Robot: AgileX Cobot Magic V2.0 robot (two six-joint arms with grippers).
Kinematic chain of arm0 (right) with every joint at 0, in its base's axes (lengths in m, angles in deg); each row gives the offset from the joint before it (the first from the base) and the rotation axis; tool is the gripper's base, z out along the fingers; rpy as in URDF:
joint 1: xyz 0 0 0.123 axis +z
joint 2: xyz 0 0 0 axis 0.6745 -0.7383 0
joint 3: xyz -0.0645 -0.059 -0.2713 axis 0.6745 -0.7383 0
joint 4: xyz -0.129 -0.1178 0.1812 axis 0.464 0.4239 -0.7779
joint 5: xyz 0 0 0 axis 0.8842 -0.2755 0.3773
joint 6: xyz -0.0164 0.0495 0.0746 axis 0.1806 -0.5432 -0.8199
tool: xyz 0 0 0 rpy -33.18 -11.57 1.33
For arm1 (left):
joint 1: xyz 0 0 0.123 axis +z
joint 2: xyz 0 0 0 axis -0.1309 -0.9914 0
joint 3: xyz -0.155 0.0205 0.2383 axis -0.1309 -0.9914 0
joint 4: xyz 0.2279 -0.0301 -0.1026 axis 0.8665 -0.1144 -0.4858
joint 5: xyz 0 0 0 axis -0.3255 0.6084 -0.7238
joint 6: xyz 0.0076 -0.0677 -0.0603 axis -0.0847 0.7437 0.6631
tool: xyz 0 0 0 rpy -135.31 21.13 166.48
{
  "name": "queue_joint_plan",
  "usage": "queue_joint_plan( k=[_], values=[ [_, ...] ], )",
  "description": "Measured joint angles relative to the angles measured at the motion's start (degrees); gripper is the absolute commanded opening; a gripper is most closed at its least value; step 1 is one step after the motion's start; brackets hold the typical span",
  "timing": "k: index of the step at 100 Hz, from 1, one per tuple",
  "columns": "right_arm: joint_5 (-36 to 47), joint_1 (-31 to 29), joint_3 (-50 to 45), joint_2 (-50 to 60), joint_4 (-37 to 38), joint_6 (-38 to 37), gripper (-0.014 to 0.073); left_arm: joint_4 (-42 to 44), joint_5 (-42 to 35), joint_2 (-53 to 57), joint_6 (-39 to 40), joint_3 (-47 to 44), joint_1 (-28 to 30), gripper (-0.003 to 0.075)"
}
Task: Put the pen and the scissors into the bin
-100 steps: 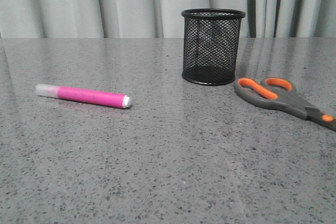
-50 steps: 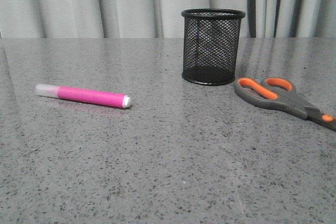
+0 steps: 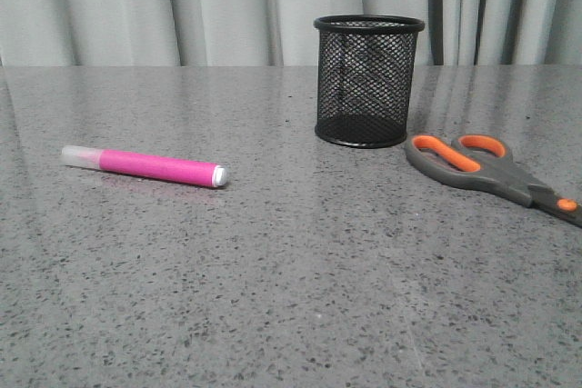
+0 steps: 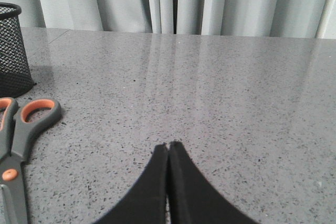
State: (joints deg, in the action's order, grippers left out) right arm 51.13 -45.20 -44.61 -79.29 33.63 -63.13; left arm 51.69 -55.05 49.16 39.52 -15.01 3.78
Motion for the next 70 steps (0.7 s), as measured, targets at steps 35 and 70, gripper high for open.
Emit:
queue_joint_plan(
  k=[35, 70],
  values=[
    [0.92, 0.00, 0.00, 0.00, -0.13, 0.00, -0.0075, -3.04, -0.39, 0.00, 0.00, 0.00, 0.00, -0.0019],
    [3.92, 0.00, 0.00, 0.00, -14.58, 0.00, -0.0075, -22.06, -1.12, 0.00, 0.00, 0.00, 0.00, -0.0019]
  ],
)
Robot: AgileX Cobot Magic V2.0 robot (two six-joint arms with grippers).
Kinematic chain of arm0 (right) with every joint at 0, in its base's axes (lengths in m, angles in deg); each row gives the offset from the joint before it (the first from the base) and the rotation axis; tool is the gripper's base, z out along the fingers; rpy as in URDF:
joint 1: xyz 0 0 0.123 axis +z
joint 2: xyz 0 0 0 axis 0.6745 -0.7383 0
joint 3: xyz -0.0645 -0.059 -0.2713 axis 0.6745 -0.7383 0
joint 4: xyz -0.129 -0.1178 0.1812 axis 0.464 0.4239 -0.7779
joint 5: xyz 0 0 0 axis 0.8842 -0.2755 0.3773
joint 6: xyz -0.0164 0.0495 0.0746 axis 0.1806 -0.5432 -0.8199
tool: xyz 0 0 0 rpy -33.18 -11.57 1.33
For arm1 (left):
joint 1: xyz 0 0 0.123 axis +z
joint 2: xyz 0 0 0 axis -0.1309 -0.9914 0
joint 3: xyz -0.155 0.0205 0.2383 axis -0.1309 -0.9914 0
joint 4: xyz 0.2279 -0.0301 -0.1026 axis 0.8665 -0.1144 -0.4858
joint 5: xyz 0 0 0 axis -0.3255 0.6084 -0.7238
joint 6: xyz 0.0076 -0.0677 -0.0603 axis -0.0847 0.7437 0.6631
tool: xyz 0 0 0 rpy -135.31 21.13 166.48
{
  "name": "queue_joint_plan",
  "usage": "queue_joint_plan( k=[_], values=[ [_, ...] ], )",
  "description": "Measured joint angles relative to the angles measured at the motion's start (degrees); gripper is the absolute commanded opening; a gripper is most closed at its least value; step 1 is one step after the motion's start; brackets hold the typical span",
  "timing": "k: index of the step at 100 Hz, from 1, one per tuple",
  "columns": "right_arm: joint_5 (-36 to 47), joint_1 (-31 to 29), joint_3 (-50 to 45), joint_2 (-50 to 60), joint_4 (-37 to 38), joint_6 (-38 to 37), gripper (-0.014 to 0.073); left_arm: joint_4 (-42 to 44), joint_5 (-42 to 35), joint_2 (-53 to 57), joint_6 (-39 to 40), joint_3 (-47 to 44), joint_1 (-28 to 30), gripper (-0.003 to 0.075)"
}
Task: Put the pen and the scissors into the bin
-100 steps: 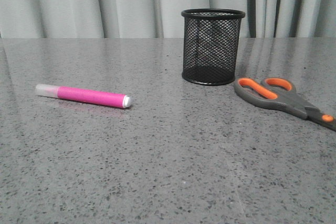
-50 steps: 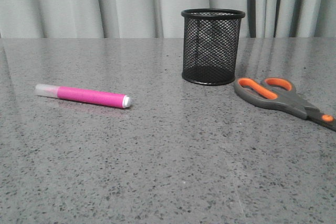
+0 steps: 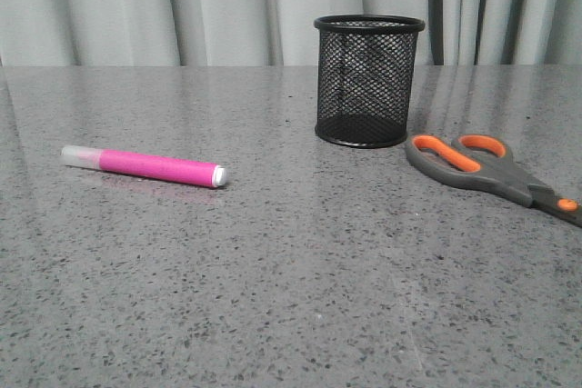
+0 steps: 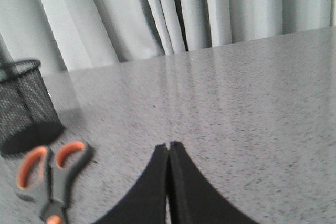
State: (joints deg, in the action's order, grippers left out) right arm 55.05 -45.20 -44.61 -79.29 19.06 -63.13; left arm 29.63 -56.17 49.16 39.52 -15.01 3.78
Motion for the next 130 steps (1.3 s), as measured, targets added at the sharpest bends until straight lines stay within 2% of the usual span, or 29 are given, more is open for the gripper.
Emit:
queue_joint_plan(
  k=[23, 42, 61, 73, 85, 96, 110, 119, 130],
  values=[
    [0.71, 0.00, 0.00, 0.00, -15.95, 0.00, -0.0074, -14.69, -0.44, 0.00, 0.00, 0.00, 0.00, -0.0019],
    [-3.23, 0.00, 0.10, 0.00, -18.34, -0.04, -0.0056, -16.62, 0.57, 0.00, -0.42, 0.00, 0.00, -0.0020],
    [-11.51, 0.00, 6.51, -3.26, -15.96, -0.04, -0.0056, -9.91, 9.95, -0.50, -2.52, 3.54, 0.00, -0.0020],
    [-17.52, 0.00, 13.52, -11.03, -11.95, 0.11, -0.0056, -2.31, 16.27, -5.32, -3.00, 10.81, 0.00, -0.0020],
    [-24.83, 0.00, 21.77, -21.29, -9.07, 3.55, -0.0057, 5.70, 24.60, -13.22, -5.14, 20.55, 0.00, -0.0019],
    [-31.42, 0.00, 29.50, -30.72, -8.21, 6.97, -0.0057, 8.20, 31.37, -20.95, -9.14, 27.82, 0.00, -0.0019],
    [-35.96, 0.00, 36.60, -38.68, -7.97, 9.57, -0.0054, 8.59, 36.05, -28.42, -10.42, 34.32, 0.00, -0.0018],
    [-37.28, 0.00, 38.77, -41.17, -7.92, 11.06, 0.0006, 8.59, 37.29, -31.45, -10.76, 36.38, 0.00, -0.0017],
    [-37.75, 0.00, 39.63, -42.15, -7.92, 12.06, 0.0183, 7.14, 37.38, -33.76, -12.75, 37.07, 0.00, 0.0022]
  ],
)
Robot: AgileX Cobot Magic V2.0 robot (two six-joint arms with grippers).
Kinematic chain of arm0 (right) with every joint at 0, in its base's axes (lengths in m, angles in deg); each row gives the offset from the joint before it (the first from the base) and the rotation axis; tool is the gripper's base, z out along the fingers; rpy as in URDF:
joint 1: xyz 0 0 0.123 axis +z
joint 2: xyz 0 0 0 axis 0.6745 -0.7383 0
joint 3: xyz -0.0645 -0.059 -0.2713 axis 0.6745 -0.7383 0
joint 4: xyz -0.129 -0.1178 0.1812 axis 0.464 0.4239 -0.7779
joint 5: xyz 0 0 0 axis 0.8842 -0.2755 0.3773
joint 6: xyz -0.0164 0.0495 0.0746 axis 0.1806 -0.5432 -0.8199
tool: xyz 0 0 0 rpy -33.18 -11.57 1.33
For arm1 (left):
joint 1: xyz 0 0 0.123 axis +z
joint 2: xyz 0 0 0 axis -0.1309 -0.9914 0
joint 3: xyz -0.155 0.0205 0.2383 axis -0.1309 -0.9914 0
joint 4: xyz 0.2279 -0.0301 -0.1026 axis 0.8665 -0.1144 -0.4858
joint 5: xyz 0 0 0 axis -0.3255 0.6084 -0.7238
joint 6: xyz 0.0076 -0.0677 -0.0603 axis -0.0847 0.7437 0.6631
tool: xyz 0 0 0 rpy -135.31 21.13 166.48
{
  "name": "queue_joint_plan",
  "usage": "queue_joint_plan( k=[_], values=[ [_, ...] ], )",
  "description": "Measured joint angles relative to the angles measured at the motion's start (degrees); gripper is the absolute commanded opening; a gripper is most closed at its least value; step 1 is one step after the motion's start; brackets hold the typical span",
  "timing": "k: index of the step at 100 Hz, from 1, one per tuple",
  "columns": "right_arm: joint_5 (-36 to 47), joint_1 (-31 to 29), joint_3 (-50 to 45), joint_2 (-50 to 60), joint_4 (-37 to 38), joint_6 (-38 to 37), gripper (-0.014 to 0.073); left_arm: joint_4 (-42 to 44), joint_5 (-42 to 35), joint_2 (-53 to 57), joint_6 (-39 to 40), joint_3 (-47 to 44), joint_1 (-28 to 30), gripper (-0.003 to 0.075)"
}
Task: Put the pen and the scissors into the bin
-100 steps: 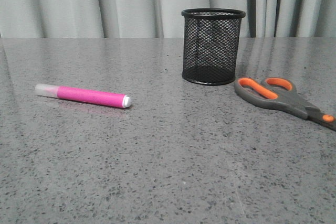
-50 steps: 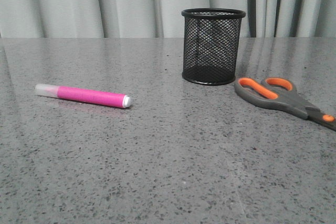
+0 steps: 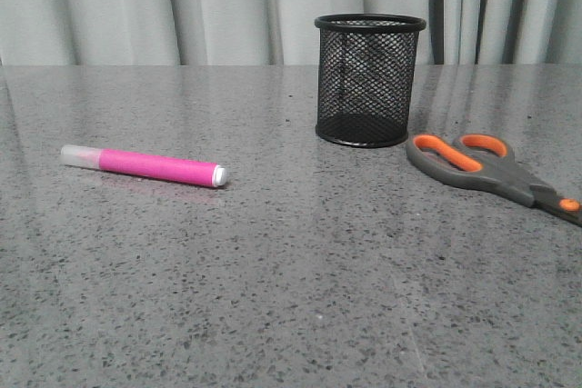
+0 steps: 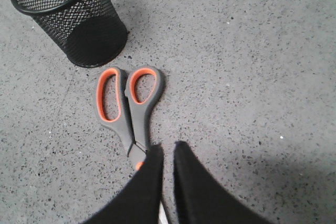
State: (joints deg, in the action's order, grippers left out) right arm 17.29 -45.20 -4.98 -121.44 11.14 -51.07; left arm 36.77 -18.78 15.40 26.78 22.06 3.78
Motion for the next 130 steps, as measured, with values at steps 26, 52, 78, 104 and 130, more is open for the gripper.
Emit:
queue_joint_plan(
  k=[26, 52, 78, 104, 130],
  values=[
    [-0.48, 0.00, 0.22, -0.11, 0.22, 0.42, 0.0400, -11.44, -0.85, -2.72, -8.54, 0.09, 0.00, 0.0417],
    [-0.48, 0.00, 0.22, -0.11, 0.22, 0.65, 0.0400, -22.48, -2.21, -5.47, -23.06, 0.23, 0.00, 0.0392],
    [-0.48, 0.00, 0.22, -0.11, -0.13, 1.77, 0.0400, -28.98, 4.90, -15.38, -42.26, 3.83, 0.00, 0.0388],
    [-0.48, 0.00, 0.22, -0.11, -0.13, 2.31, 0.0400, -29.35, 11.02, -31.51, -65.62, 11.95, -4.37, 0.0388],
    [-0.48, 0.00, 0.22, -0.11, -0.21, 2.53, 0.0400, -28.60, 11.02, -47.18, -85.17, 17.52, -10.66, 0.0388]
  ],
)
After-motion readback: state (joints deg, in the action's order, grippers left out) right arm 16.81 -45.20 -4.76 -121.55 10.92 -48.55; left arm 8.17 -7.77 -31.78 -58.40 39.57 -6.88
